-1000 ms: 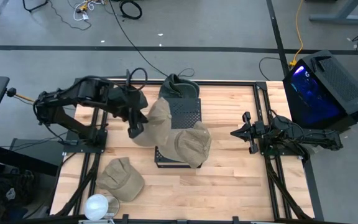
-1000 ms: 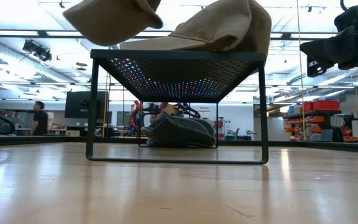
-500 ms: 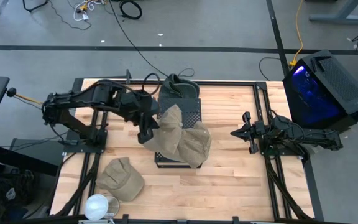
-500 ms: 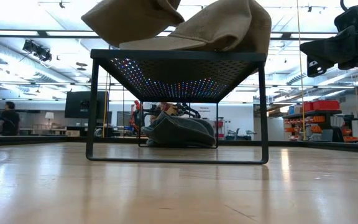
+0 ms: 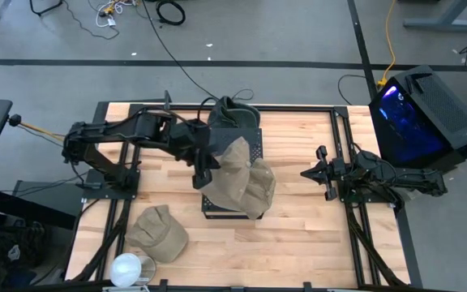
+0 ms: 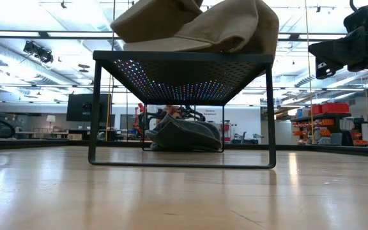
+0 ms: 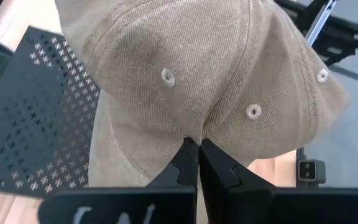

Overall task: Pick & Place hat
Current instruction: Stack the top brown cap on top of the other brown cap on the shelf, then stack the brown cap on top of the other brown cap on the shelf

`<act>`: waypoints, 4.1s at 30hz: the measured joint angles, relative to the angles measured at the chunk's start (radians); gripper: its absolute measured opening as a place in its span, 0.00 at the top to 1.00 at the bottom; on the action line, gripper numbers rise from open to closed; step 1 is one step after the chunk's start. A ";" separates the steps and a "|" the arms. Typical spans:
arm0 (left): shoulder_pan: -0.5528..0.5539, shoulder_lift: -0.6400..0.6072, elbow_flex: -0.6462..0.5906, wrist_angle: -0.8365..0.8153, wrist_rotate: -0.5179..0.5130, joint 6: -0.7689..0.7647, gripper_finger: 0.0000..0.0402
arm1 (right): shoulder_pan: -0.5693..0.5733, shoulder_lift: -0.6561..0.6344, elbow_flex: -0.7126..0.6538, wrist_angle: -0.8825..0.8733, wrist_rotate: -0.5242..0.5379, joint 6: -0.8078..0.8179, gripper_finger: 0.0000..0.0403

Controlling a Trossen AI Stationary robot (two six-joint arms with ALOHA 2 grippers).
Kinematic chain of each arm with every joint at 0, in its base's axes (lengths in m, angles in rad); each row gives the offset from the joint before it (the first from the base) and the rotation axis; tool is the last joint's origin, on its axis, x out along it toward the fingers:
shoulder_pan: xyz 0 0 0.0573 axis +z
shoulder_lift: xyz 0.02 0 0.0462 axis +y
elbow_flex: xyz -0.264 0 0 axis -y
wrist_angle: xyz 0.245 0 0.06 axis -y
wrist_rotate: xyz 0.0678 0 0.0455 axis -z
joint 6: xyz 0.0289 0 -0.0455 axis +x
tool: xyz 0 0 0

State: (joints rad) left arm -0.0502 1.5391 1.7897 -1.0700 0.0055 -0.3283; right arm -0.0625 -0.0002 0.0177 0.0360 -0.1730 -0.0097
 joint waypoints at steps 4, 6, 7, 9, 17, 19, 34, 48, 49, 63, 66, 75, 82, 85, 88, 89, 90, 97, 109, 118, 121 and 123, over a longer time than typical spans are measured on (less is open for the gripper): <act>0.000 0.002 0.000 0.035 -0.001 0.002 0.99 | 0.000 0.000 0.000 0.000 0.000 0.000 0.98; 0.000 0.002 0.000 0.067 -0.002 0.007 0.99 | 0.000 0.000 0.000 0.000 0.000 0.000 0.98; 0.000 0.002 0.000 0.074 -0.001 0.009 0.99 | 0.000 0.000 0.000 0.000 0.000 0.000 0.98; 0.000 0.002 0.000 0.076 -0.001 0.009 0.99 | 0.000 0.000 0.000 0.000 0.000 0.000 0.98; 0.000 0.051 0.000 0.066 -0.001 0.011 0.99 | 0.000 0.000 0.000 0.000 0.000 0.000 0.98; 0.000 0.065 0.000 0.067 0.001 0.011 0.99 | 0.000 0.000 0.000 0.000 0.000 0.000 0.98; 0.000 0.108 0.000 0.091 0.042 0.008 0.99 | 0.000 0.000 0.000 0.000 0.000 0.000 0.98; 0.000 0.114 0.000 0.094 0.044 0.026 0.98 | 0.000 0.000 0.000 0.000 0.000 0.000 0.98; 0.000 0.114 0.000 0.094 0.044 0.026 0.98 | 0.000 0.000 0.000 0.000 0.000 0.000 0.98; 0.000 0.117 0.000 0.103 0.045 0.028 0.99 | 0.000 0.000 0.000 0.000 0.000 0.000 0.98; 0.000 0.117 0.000 0.111 0.045 0.029 0.98 | 0.000 0.000 0.000 0.000 0.000 0.000 0.98; 0.000 0.117 0.000 0.115 0.044 0.052 0.95 | 0.000 0.000 0.000 0.000 0.000 0.000 0.98; 0.000 0.117 0.000 0.118 0.034 0.063 0.91 | 0.000 0.000 0.000 0.000 0.000 0.000 0.98; 0.000 0.117 0.000 0.118 0.034 0.063 0.88 | 0.000 0.000 0.000 0.000 0.000 0.000 0.98; 0.000 0.117 0.000 0.118 0.033 0.064 0.85 | 0.000 0.000 0.000 0.000 0.000 0.000 0.98; 0.000 0.117 0.000 0.118 0.033 0.066 0.83 | 0.000 0.000 0.000 0.000 0.000 0.000 0.98; 0.000 0.117 0.000 0.118 0.033 0.071 0.82 | 0.000 0.000 0.000 0.000 0.000 0.000 0.98; 0.000 0.117 0.000 0.118 0.016 0.072 0.70 | 0.000 0.000 0.000 0.000 0.000 0.000 0.98; 0.000 0.065 0.000 0.035 0.014 0.112 0.60 | 0.000 0.000 0.000 0.000 0.000 0.000 0.98; -0.054 0.038 0.000 -0.090 0.008 0.116 0.60 | 0.000 0.000 0.000 0.000 0.000 0.000 0.98; -0.096 0.038 0.000 -0.121 -0.010 0.124 0.61 | 0.000 0.000 0.000 0.000 0.000 0.000 0.98; -0.126 0.038 0.000 -0.144 -0.017 0.136 0.61 | 0.000 0.000 0.000 0.000 0.000 0.000 0.98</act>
State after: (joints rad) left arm -0.1762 1.5768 1.7897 -1.2139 -0.0111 -0.1918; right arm -0.0624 -0.0002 0.0177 0.0360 -0.1733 -0.0097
